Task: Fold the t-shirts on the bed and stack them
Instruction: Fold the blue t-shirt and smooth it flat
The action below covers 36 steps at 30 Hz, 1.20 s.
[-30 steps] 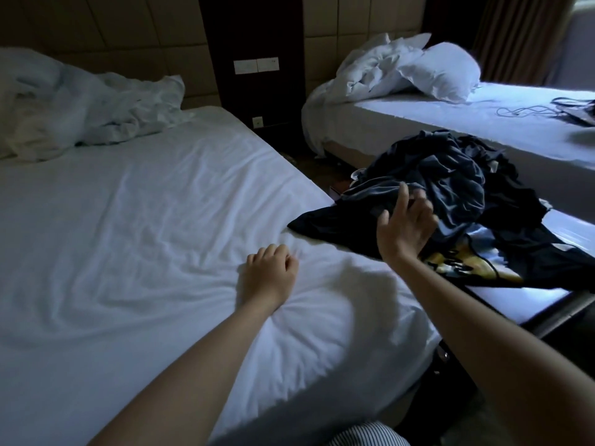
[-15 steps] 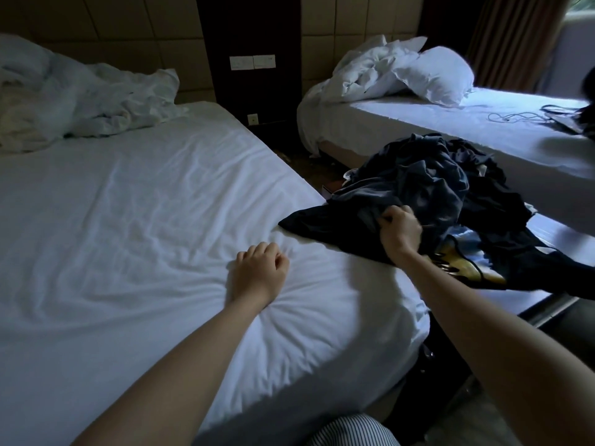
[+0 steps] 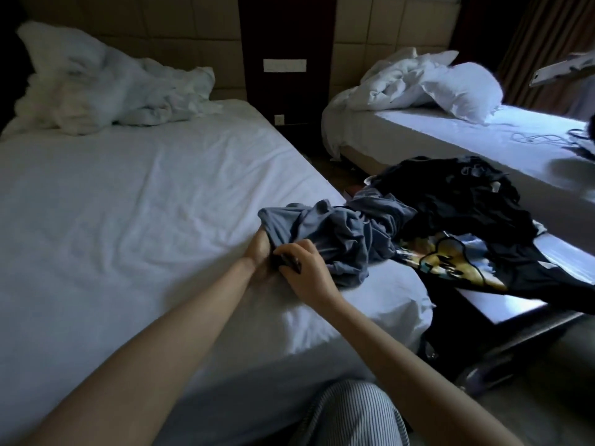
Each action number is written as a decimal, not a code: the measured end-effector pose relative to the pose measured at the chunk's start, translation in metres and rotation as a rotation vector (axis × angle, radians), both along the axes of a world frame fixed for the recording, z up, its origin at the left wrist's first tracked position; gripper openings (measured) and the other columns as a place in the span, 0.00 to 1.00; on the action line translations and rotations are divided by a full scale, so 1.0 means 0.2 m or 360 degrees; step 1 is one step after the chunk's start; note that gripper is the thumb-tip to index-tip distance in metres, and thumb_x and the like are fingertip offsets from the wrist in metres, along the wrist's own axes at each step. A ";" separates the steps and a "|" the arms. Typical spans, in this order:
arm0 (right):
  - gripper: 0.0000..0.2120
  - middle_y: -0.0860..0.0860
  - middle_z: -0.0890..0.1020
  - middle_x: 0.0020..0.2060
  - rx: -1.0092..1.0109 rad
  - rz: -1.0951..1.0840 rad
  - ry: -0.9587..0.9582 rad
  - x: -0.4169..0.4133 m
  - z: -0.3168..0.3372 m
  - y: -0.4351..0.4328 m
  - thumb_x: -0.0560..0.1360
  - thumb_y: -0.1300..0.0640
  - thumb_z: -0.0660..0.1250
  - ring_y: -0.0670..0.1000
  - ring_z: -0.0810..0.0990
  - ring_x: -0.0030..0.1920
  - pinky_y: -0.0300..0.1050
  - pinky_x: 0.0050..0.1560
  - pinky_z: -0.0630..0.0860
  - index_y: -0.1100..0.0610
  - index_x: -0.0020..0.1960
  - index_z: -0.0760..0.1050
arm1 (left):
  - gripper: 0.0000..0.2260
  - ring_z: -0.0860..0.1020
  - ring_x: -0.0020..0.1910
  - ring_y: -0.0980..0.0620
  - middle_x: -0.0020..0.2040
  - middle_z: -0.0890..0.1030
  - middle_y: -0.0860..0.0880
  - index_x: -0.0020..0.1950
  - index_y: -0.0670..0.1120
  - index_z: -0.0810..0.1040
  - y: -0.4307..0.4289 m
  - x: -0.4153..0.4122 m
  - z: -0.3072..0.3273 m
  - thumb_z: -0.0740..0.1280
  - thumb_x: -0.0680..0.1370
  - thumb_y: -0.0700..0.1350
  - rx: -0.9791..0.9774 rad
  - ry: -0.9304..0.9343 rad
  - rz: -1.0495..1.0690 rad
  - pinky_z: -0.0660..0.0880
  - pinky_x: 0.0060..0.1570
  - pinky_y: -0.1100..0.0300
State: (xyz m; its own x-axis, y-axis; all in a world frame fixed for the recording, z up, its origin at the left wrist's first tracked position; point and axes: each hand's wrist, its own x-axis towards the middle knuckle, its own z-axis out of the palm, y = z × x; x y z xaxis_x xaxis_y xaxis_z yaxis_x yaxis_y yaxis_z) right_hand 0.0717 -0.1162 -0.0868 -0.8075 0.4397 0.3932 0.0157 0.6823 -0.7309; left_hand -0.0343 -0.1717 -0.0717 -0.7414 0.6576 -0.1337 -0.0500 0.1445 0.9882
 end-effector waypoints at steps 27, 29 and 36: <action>0.14 0.55 0.65 0.52 0.0305 0.0093 -0.0476 -0.47 0.94 -0.23 0.73 0.69 0.60 0.57 0.69 0.51 0.48 0.51 0.71 0.57 0.55 0.73 | 0.19 0.70 0.60 0.41 0.60 0.74 0.42 0.43 0.40 0.78 -1.35 -0.54 0.94 0.61 0.77 0.56 -0.1198 0.1689 0.1011 0.70 0.54 0.52; 0.08 0.54 0.69 0.41 -0.0131 0.0175 -0.0426 -0.47 1.03 -0.25 0.73 0.70 0.61 0.52 0.70 0.40 0.44 0.38 0.70 0.58 0.44 0.73 | 0.25 0.76 0.40 0.47 0.35 0.77 0.44 0.28 0.43 0.73 -1.47 -0.58 0.97 0.62 0.76 0.61 -0.1340 0.1791 0.0679 0.71 0.39 0.56; 0.10 0.54 0.74 0.40 -0.0873 -0.0039 -0.0198 -0.43 1.08 -0.33 0.76 0.65 0.59 0.51 0.73 0.36 0.44 0.33 0.73 0.61 0.56 0.73 | 0.09 0.69 0.29 0.62 0.33 0.70 0.51 0.38 0.43 0.71 -1.59 -0.51 0.86 0.69 0.75 0.37 -0.0278 0.1113 0.0058 0.65 0.33 0.68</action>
State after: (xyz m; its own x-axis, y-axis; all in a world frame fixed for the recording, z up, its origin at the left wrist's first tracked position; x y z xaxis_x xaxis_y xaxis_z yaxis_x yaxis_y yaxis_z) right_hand -0.0147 -0.1823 0.1285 -0.8201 0.5721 0.0039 0.1357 0.2012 -0.9701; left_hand -0.1356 -0.4892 0.0999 -0.7131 0.6431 0.2792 0.5780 0.3138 0.7533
